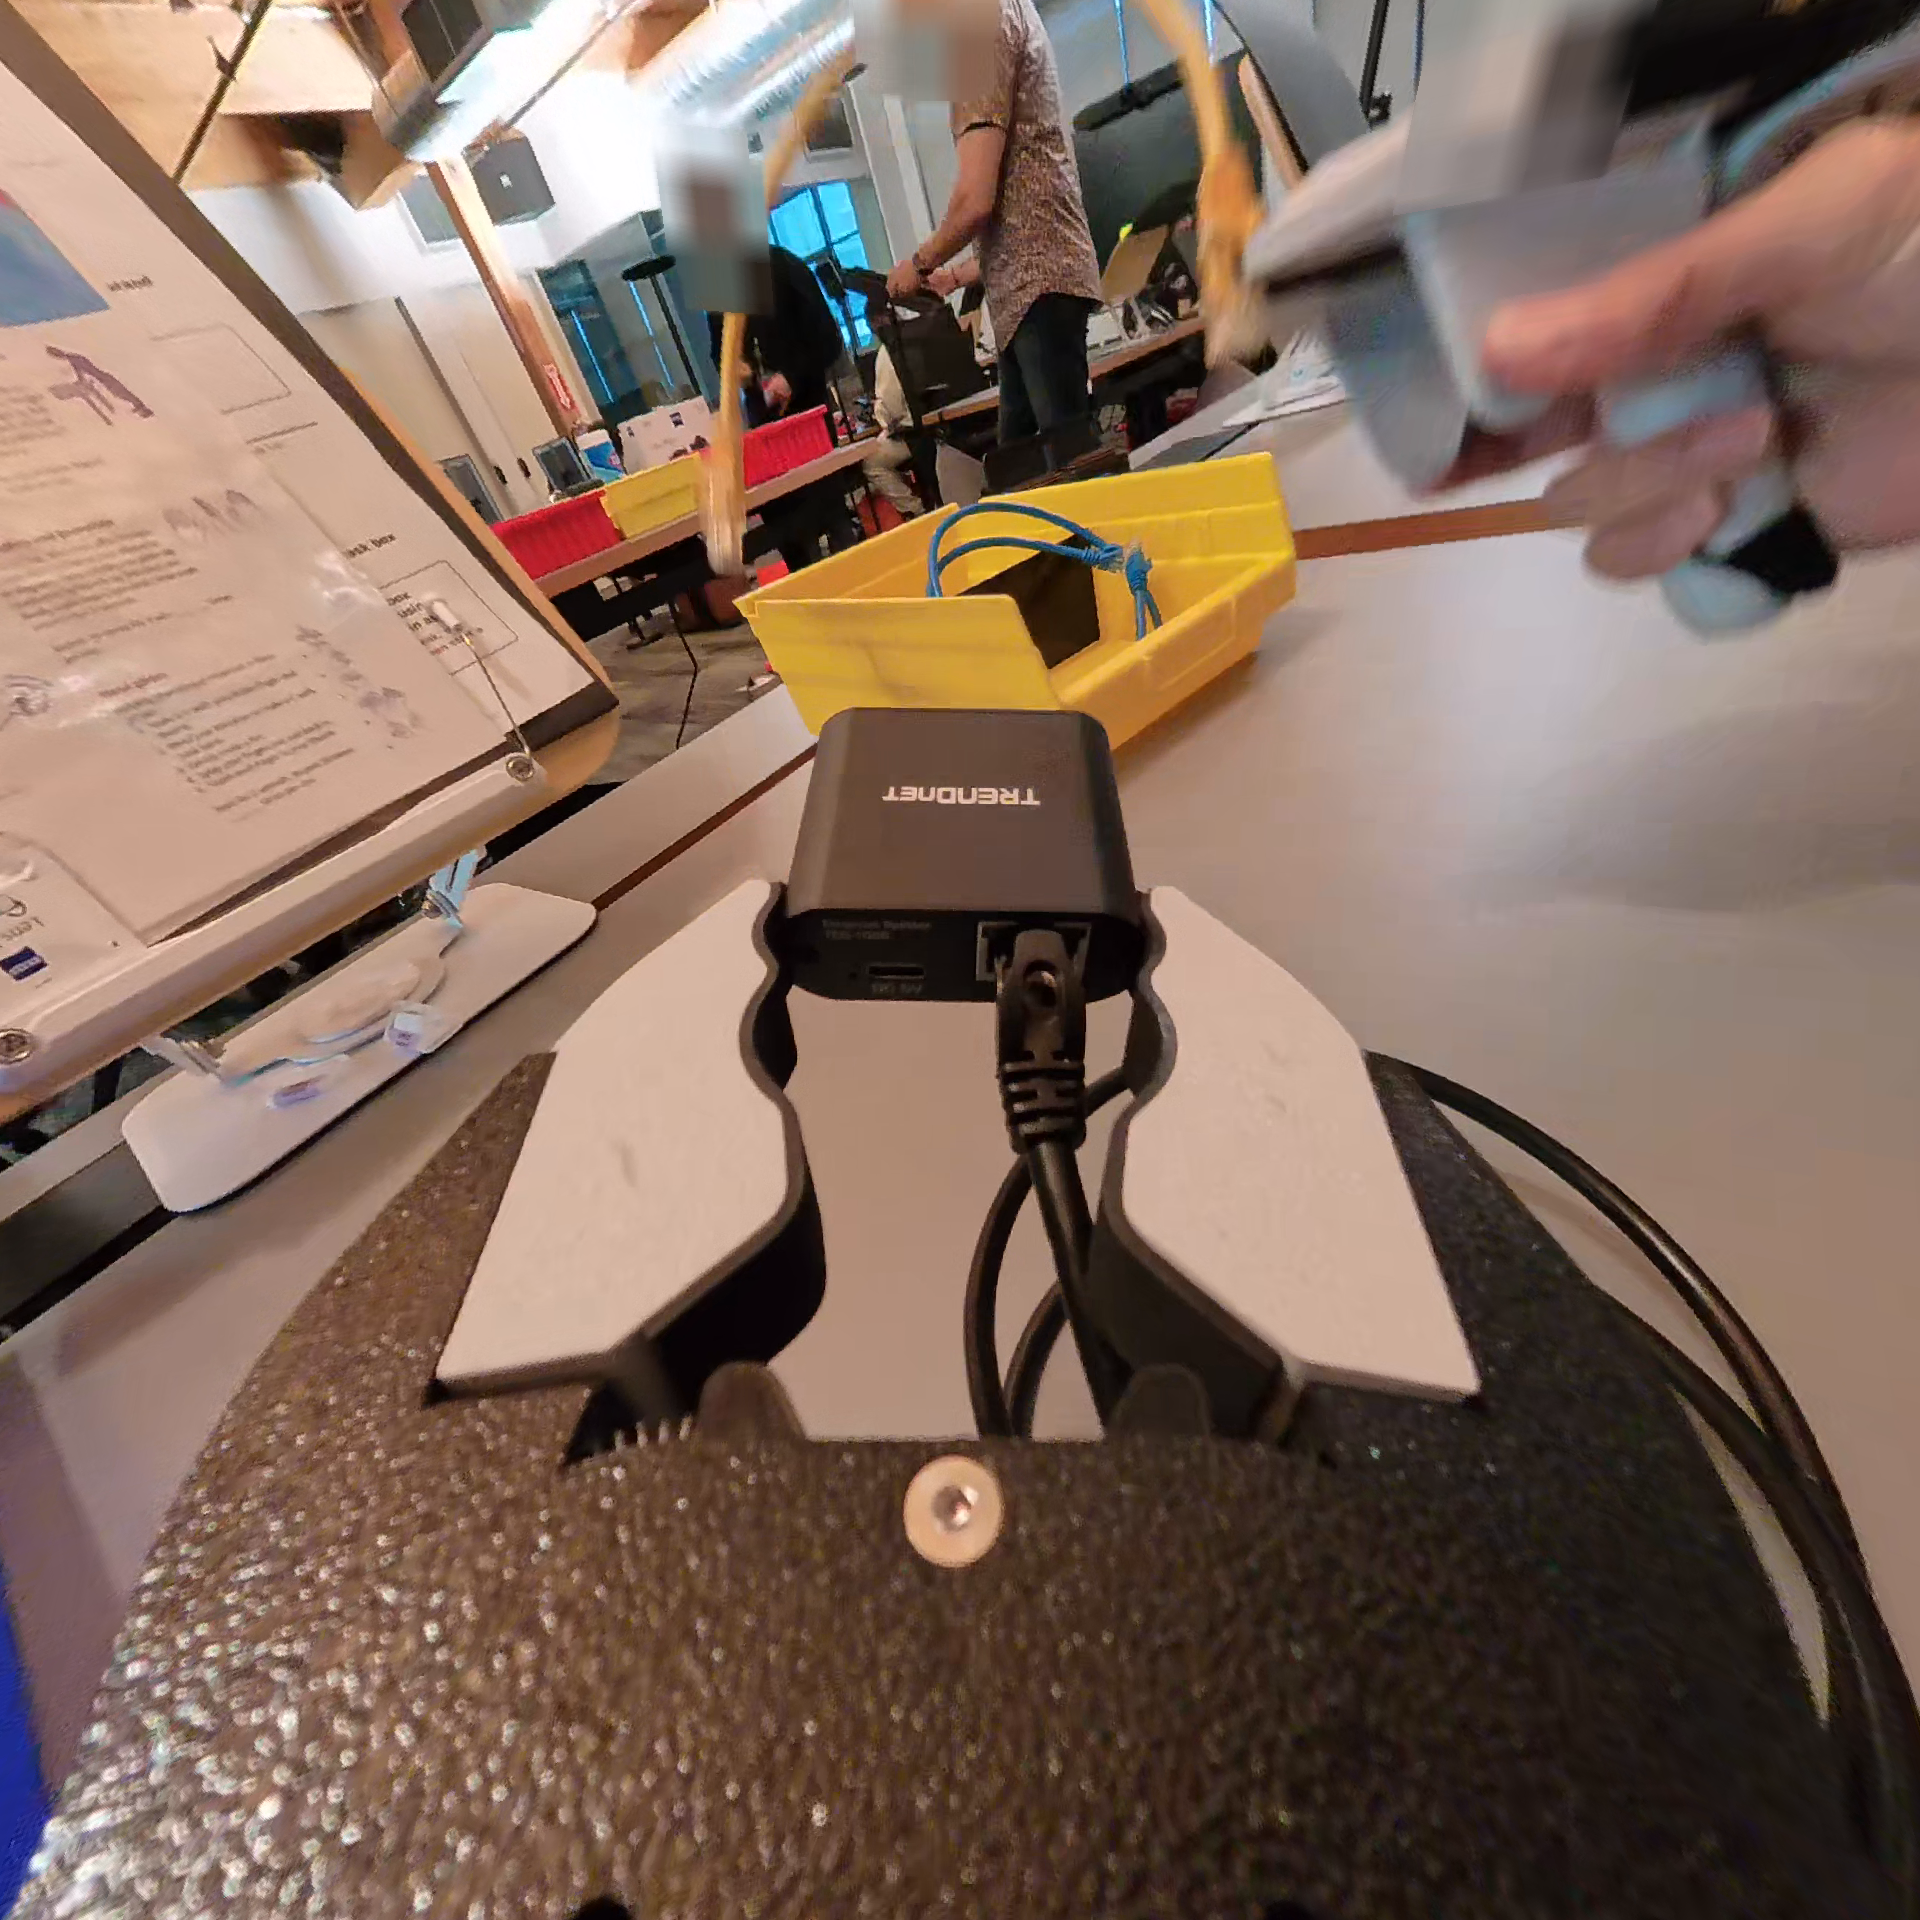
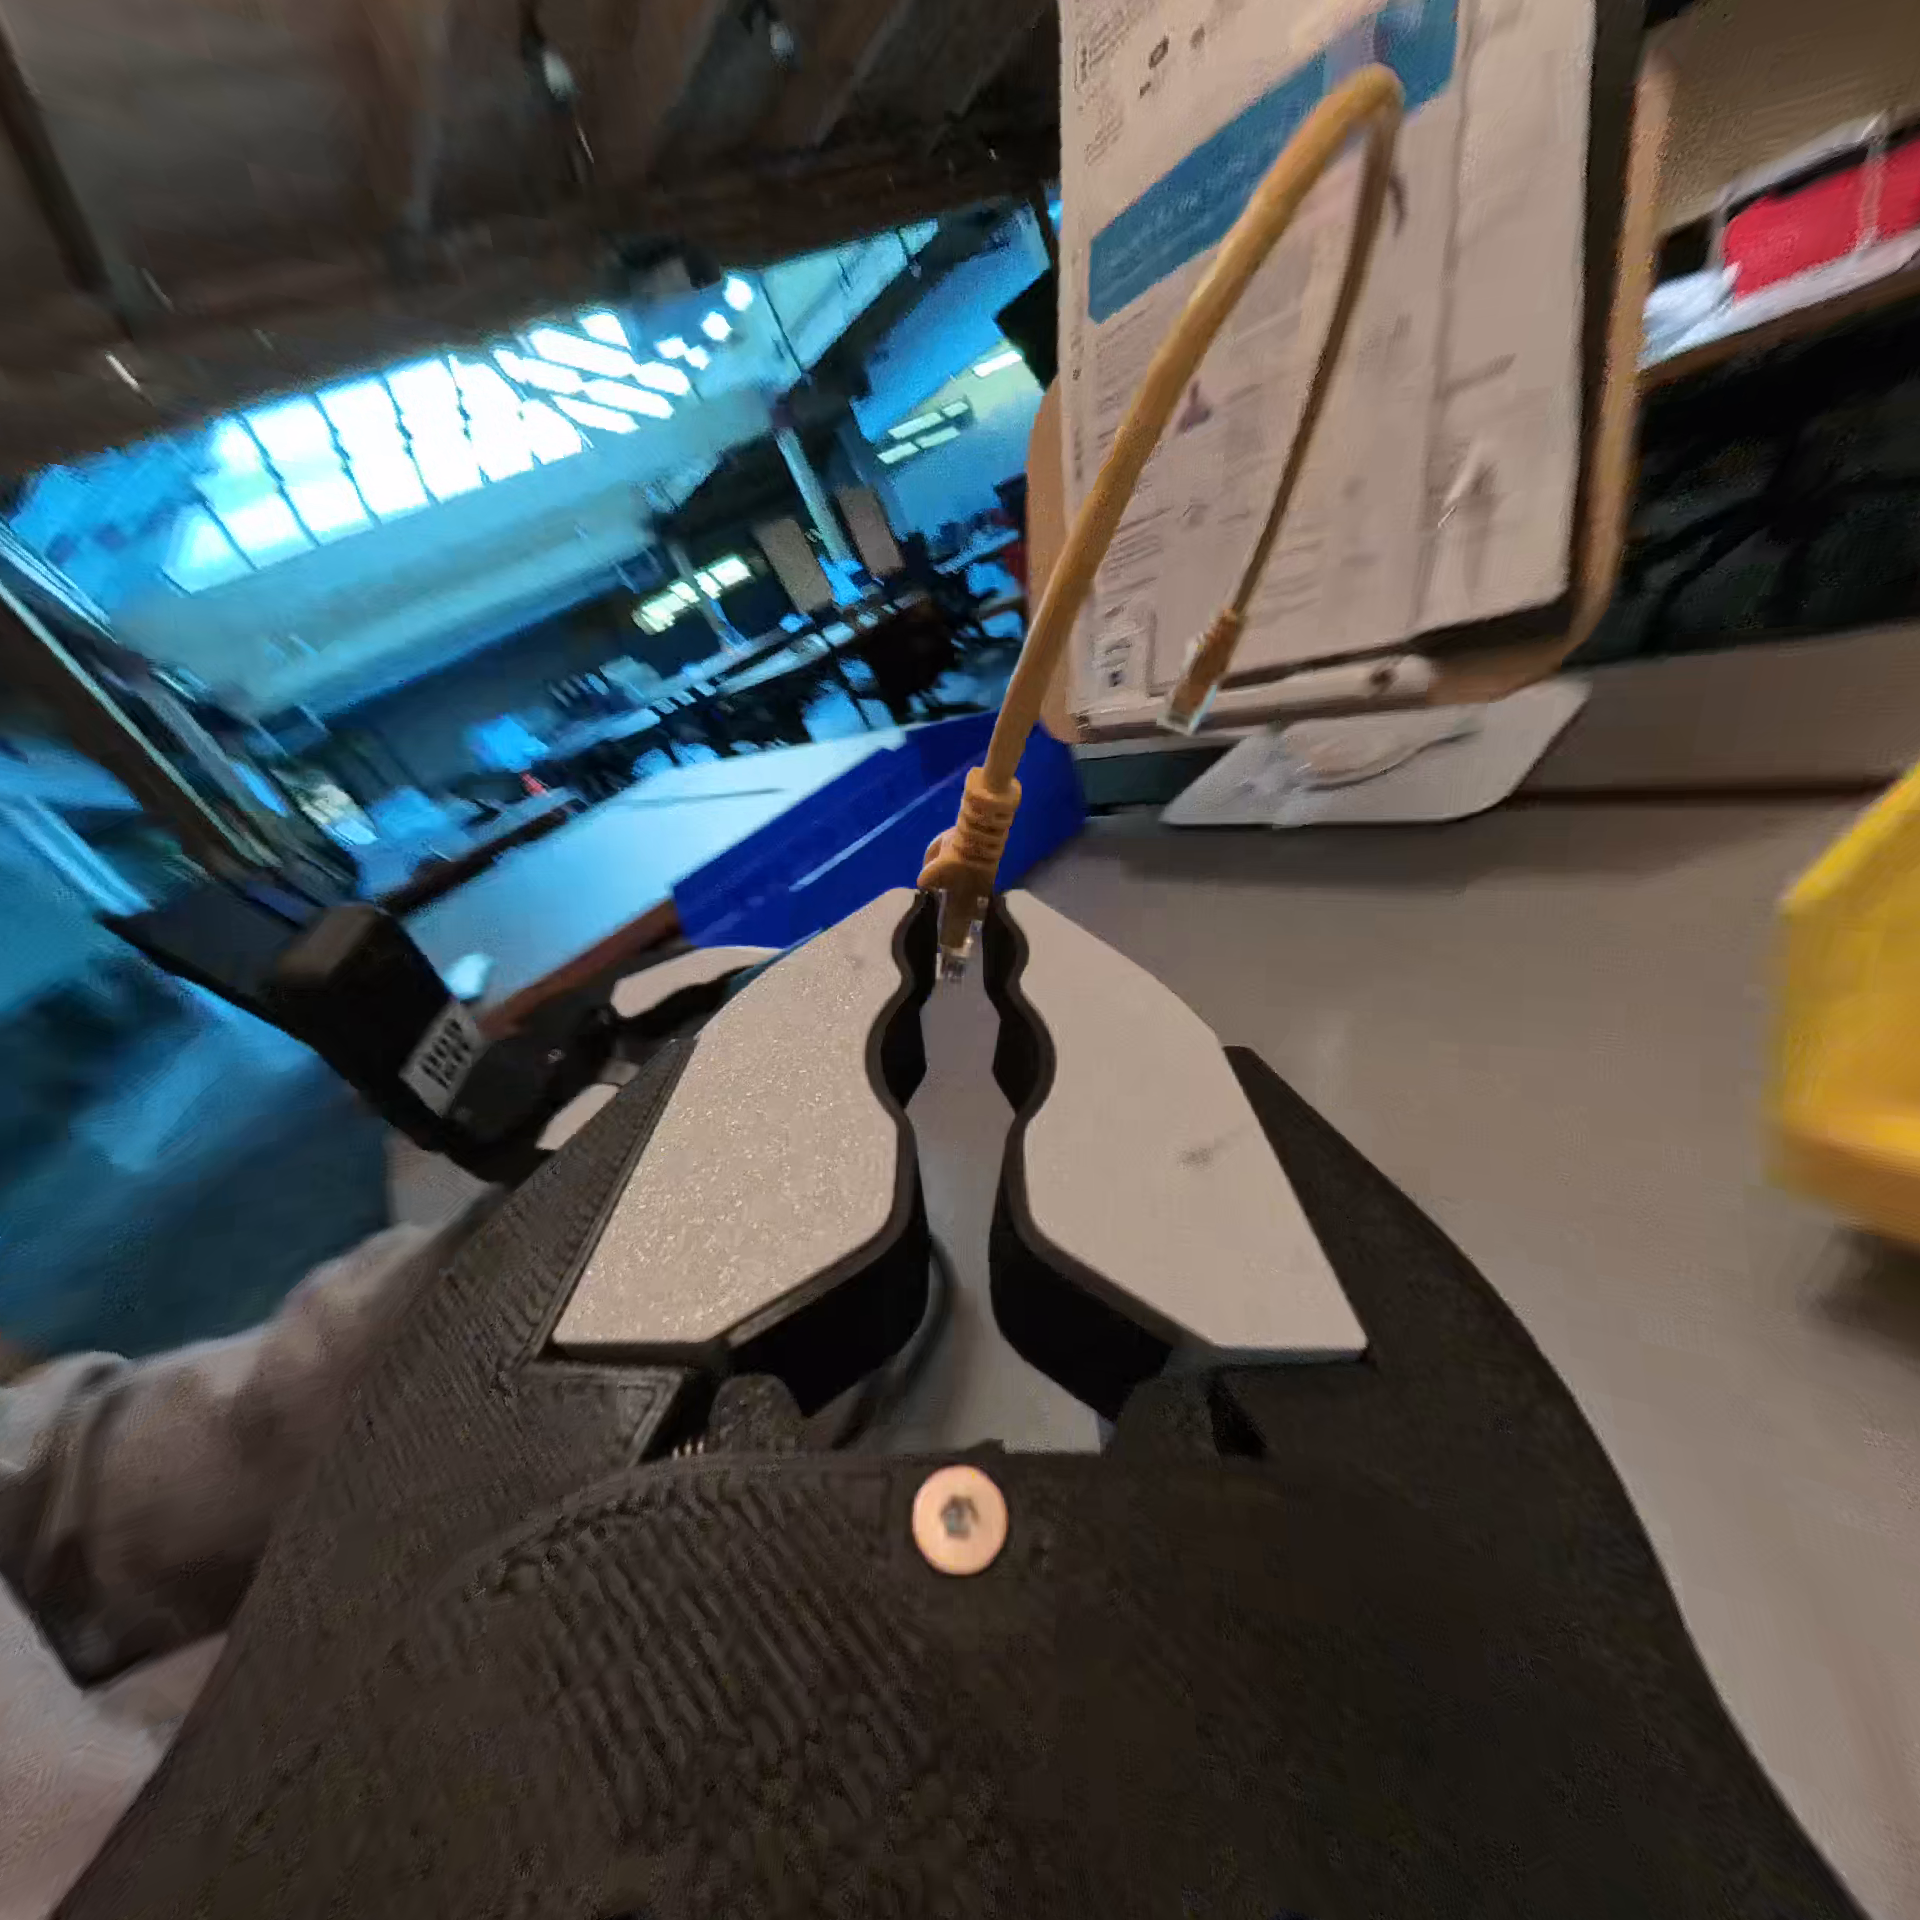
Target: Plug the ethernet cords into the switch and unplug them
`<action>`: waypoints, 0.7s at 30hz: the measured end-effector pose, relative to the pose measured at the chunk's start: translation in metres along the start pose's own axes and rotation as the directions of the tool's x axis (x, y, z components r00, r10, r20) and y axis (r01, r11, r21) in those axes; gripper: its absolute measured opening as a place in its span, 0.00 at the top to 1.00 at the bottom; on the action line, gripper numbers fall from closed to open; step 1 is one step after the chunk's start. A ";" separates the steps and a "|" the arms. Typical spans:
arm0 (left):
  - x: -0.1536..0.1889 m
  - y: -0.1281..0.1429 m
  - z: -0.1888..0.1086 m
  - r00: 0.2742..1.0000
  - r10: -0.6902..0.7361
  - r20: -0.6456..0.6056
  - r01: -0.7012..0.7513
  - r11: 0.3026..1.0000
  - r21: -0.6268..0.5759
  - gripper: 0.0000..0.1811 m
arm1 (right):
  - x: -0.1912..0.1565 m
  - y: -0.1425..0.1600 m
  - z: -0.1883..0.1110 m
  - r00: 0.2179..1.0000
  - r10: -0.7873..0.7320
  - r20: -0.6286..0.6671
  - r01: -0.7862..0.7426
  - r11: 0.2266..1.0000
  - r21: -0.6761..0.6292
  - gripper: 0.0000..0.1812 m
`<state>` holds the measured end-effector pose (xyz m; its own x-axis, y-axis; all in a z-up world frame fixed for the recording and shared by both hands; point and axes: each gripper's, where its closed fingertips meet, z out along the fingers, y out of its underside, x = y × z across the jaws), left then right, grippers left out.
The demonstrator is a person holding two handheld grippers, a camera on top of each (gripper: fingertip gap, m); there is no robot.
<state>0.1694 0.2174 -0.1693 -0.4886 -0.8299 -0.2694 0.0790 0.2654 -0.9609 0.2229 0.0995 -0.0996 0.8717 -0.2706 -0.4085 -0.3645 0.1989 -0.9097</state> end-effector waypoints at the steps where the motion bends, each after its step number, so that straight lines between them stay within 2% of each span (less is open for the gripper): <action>1: 0.000 0.001 0.000 1.000 -0.002 -0.005 0.002 1.000 -0.005 0.66 | 0.003 -0.014 -0.010 0.997 -0.070 -0.031 0.069 0.998 -0.009 0.95; 3: 0.002 0.002 0.001 1.000 -0.001 -0.008 0.001 1.000 -0.008 0.66 | 0.009 -0.031 -0.029 0.986 -0.156 -0.054 0.150 0.984 -0.096 0.95; 6: 0.005 0.005 0.003 1.000 0.004 -0.019 -0.004 1.000 -0.016 0.66 | 0.029 -0.041 -0.055 0.968 -0.245 -0.056 0.222 0.939 -0.262 0.95; 8: 0.006 0.006 0.003 1.000 0.011 -0.023 -0.011 1.000 -0.023 0.66 | 0.047 -0.041 -0.072 0.951 -0.305 -0.041 0.265 0.880 -0.395 0.94; 10: 0.006 0.006 0.004 1.000 0.008 -0.022 -0.009 1.000 -0.022 0.66 | 0.077 -0.047 -0.088 0.927 -0.368 -0.079 0.284 0.822 -0.493 0.95; 12: 0.004 0.006 0.003 1.000 0.008 -0.018 -0.008 1.000 -0.026 0.66 | 0.101 -0.058 -0.099 0.898 -0.425 -0.114 0.303 0.785 -0.540 0.95; 15: 0.002 0.007 0.003 1.000 0.012 -0.010 -0.012 0.999 -0.034 0.66 | 0.116 -0.074 -0.106 0.901 -0.417 -0.124 0.291 0.789 -0.541 0.95; 18: 0.001 0.008 0.003 1.000 0.011 -0.008 -0.011 0.999 -0.037 0.66 | 0.145 -0.066 -0.118 0.868 -0.478 -0.130 0.276 0.685 -0.675 0.95; 21: 0.002 0.010 0.003 1.000 0.007 -0.014 -0.007 0.999 -0.042 0.66 | 0.173 -0.058 -0.120 0.856 -0.500 -0.129 0.242 0.609 -0.755 0.95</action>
<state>0.1722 0.2168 -0.1801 -0.5002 -0.8211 -0.2749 0.0460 0.2918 -0.9554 0.3559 -0.0722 -0.1266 0.8866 -0.4525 0.0958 -0.2581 -0.6560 -0.7092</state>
